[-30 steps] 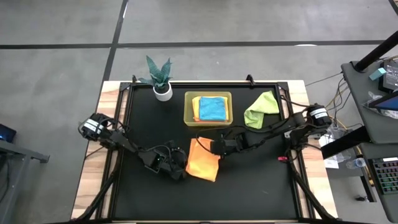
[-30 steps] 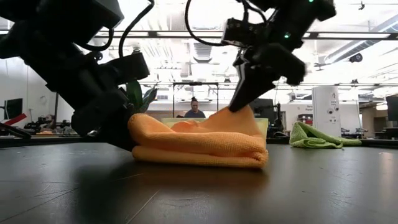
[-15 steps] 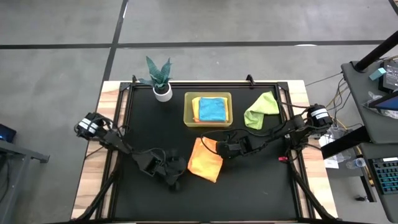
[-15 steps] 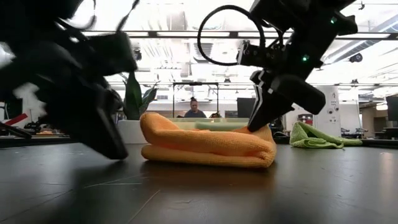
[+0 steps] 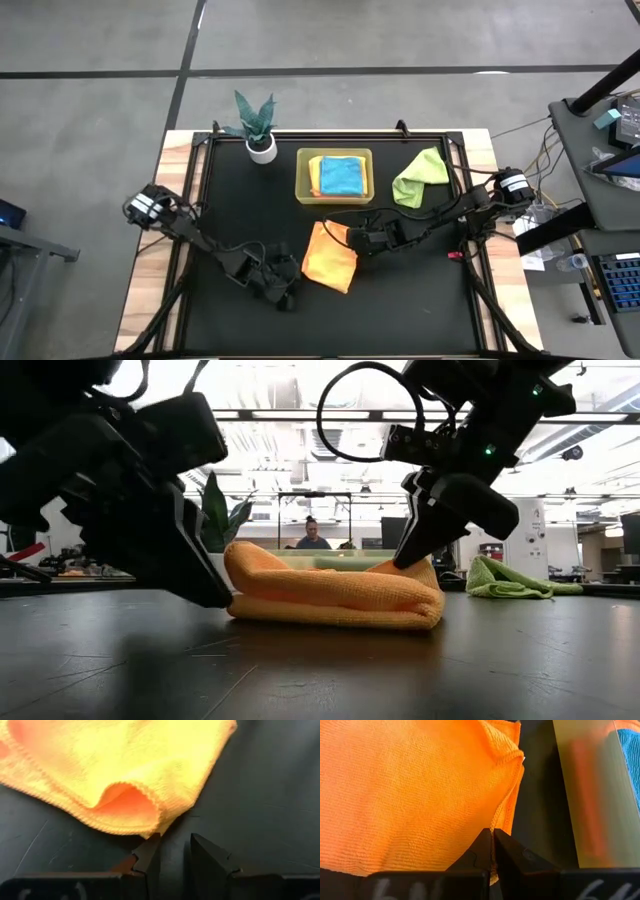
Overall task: Fold microfiber towels
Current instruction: Fold the yellow towel on the table
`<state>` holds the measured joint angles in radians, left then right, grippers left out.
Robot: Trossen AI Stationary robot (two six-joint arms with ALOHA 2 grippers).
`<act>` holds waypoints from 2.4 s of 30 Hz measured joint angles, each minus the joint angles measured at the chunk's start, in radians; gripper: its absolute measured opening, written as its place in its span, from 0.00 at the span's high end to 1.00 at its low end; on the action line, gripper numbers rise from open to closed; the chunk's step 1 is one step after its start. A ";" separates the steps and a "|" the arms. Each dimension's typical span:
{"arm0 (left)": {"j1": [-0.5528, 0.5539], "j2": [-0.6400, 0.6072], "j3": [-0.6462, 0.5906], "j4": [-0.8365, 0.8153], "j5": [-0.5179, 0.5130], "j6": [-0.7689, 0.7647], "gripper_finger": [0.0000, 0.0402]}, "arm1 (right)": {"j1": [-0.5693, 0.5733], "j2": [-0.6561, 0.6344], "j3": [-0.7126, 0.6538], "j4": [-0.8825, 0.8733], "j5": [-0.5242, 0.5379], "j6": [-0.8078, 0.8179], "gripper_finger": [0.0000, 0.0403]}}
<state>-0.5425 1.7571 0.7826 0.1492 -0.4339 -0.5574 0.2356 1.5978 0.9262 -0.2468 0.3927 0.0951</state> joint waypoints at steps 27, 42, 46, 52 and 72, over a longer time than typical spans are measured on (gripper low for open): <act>0.013 0.100 0.003 0.041 -0.095 -0.089 1.00 | 0.007 -0.079 0.001 -0.065 -0.062 0.044 0.98; 0.018 0.103 0.000 0.032 -0.073 -0.092 1.00 | 0.015 -0.130 -0.026 -0.183 -0.088 0.064 0.98; 0.019 0.104 0.001 0.033 -0.074 -0.092 1.00 | 0.015 -0.112 -0.062 -0.101 -0.079 0.083 0.98; 0.020 0.104 0.000 0.034 -0.073 -0.091 1.00 | 0.015 -0.138 -0.066 -0.100 -0.086 0.130 0.89; 0.023 0.105 0.000 0.035 -0.072 -0.092 1.00 | 0.248 -0.172 -0.072 0.212 -0.139 0.192 0.60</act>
<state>-0.5198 1.8622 0.7826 0.1841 -0.5060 -0.6491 0.4835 1.4258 0.8547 -0.0351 0.2539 0.2872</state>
